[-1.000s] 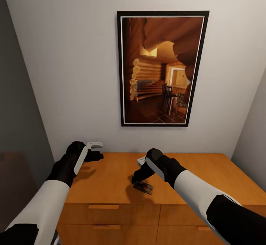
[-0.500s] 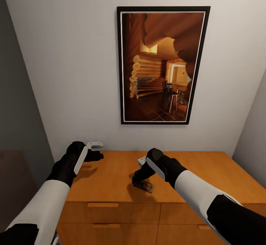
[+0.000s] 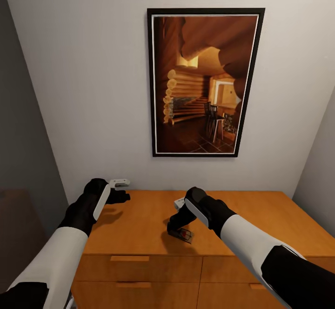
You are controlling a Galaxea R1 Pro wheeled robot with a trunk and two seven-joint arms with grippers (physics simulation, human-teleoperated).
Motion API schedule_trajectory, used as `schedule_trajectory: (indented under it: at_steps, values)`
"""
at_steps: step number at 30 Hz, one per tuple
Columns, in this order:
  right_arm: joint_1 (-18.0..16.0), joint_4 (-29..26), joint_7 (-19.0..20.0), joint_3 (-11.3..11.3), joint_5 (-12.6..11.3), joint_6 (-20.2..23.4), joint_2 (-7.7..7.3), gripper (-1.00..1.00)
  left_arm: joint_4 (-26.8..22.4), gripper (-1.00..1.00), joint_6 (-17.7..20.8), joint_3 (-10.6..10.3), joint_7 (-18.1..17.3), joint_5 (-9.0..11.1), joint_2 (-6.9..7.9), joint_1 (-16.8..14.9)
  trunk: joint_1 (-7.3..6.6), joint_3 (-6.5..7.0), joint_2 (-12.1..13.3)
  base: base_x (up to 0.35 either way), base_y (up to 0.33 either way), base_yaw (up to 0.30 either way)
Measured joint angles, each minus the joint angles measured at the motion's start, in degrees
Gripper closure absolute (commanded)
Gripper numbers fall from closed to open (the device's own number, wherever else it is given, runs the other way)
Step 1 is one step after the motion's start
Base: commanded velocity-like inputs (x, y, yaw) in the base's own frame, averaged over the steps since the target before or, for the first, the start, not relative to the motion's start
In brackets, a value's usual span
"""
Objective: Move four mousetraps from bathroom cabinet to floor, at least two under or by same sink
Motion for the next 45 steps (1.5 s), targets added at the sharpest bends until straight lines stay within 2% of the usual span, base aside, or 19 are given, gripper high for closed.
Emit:
schedule_trajectory:
  at_steps: [12, 21, 27, 37, 45]
  values:
    - [0.00, 0.00, 0.01, -0.01, -0.05, 0.00, -0.13, -1.00, -0.18, -1.00, -0.04, 0.00, 0.01, -0.15, 0.00, 0.00, 0.00, 0.00, 0.00, 0.000, 0.000, 0.000]
    - [0.00, -0.07, 0.28, 3.49, -0.12, 0.00, -0.24, -1.00, -0.25, -1.00, -0.05, 0.00, 0.03, -0.20, 0.00, 0.00, 0.00, 0.00, 0.00, 0.000, 0.000, 0.000]
    - [0.00, -0.09, 2.14, 5.09, -0.18, 0.02, -0.30, -1.00, -0.27, -1.00, -0.05, 0.00, 0.05, -0.21, 0.00, 0.00, 0.00, 0.00, 0.00, 0.000, 0.000, 0.000]
    - [0.00, -0.09, 5.24, 5.56, -0.12, 0.03, -0.40, -1.00, -0.43, -1.00, -0.05, 0.00, 0.08, -0.22, 0.12, 0.00, 0.00, 0.00, 0.00, 0.000, 0.000, 0.000]
    - [0.00, -0.09, 5.71, 5.62, -0.15, 0.04, -0.42, -1.00, -0.64, -1.00, -0.05, 0.00, 0.09, -0.21, 0.08, 0.00, 0.00, 0.00, 0.00, 0.000, 0.000, 0.000]
